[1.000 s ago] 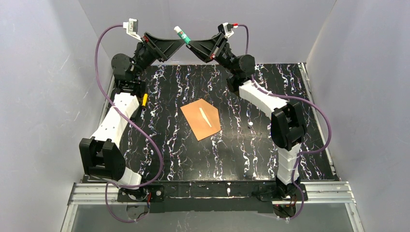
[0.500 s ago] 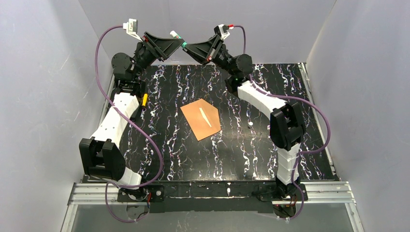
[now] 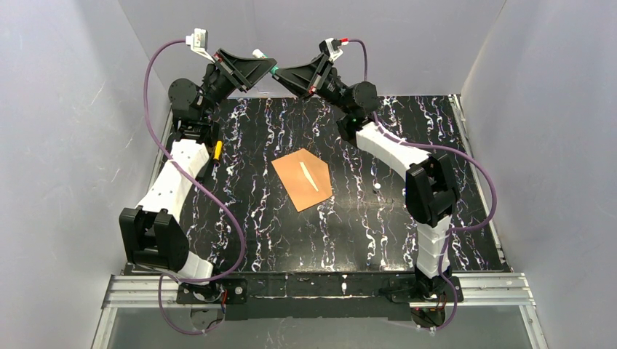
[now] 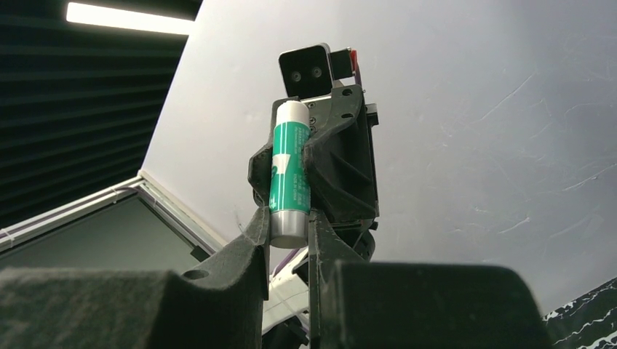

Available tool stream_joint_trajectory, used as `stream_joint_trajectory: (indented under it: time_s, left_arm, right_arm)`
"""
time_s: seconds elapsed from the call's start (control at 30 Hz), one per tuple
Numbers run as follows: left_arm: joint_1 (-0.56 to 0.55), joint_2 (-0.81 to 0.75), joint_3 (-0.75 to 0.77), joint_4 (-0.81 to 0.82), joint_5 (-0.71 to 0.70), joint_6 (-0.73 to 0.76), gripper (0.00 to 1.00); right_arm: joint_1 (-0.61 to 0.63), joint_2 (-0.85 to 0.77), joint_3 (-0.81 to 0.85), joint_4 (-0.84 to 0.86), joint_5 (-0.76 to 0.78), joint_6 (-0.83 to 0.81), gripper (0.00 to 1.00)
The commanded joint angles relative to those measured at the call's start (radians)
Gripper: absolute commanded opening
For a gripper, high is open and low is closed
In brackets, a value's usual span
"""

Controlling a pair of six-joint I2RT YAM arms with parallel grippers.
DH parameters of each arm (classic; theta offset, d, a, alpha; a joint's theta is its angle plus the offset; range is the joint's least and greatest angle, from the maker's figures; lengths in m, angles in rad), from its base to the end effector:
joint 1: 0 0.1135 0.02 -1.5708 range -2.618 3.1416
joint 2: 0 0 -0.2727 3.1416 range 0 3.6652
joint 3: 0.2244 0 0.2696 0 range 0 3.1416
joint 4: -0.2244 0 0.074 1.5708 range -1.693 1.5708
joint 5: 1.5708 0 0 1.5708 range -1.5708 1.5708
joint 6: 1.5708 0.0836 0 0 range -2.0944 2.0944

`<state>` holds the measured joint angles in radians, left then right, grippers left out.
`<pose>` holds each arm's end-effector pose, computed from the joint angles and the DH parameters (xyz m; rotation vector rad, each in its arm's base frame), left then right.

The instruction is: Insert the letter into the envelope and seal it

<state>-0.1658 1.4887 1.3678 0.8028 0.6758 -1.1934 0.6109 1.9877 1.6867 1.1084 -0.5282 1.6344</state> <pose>0.3601 -0.1133 0.5009 0.1437 1.1730 -1.5149 0.3857 0.3215 0.4478 -0.0932 1.1468 2.2544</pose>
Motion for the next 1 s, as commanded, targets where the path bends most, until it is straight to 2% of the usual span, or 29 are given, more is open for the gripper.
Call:
stream_joint_trajectory:
  time_s: [0.0, 0.07, 0.1, 0.13, 0.2, 0.3, 0.37, 0.47, 0.67, 0.77, 0.97]
  left_arm:
    - [-0.005, -0.048, 0.020, 0.041, 0.007, 0.006, 0.00]
    - [-0.005, -0.051, 0.020, 0.040, -0.002, 0.006, 0.00]
    - [-0.005, -0.052, 0.022, 0.035, -0.009, 0.007, 0.00]
    - [-0.005, -0.052, 0.023, 0.026, -0.016, 0.008, 0.00]
    - [-0.005, -0.053, 0.027, -0.004, -0.024, 0.010, 0.00]
    - [-0.005, -0.059, 0.019, -0.065, -0.041, 0.015, 0.00]
    - [-0.005, -0.067, 0.011, -0.104, -0.051, 0.021, 0.00]
    - [-0.003, -0.073, 0.019, -0.197, -0.044, 0.052, 0.00]
    - [-0.003, -0.063, 0.037, -0.270, -0.038, 0.038, 0.00]
    - [-0.002, -0.064, 0.033, -0.276, -0.041, 0.022, 0.00]
    - [-0.003, -0.062, 0.034, -0.278, -0.037, 0.022, 0.00]
  right_arm:
    - [0.003, -0.002, 0.019, 0.021, 0.013, -0.022, 0.08]
    - [0.003, -0.018, -0.016, 0.039, 0.024, -0.042, 0.47]
    - [0.003, -0.035, -0.044, 0.045, 0.030, -0.069, 0.62]
    - [0.003, -0.052, -0.064, 0.041, 0.025, -0.113, 0.69]
    - [0.003, -0.083, -0.082, -0.004, -0.008, -0.228, 0.78]
    - [0.003, -0.143, -0.107, -0.181, -0.029, -0.472, 0.80]
    - [0.003, -0.195, -0.130, -0.354, 0.006, -0.671, 0.80]
    - [0.005, -0.272, -0.167, -0.492, 0.075, -0.897, 0.81]
    - [0.055, -0.303, -0.063, -0.809, 0.160, -1.270, 0.79]
    - [0.074, -0.301, -0.019, -0.892, 0.193, -1.376, 0.74]
    - [0.074, -0.289, 0.047, -0.932, 0.217, -1.375, 0.58]
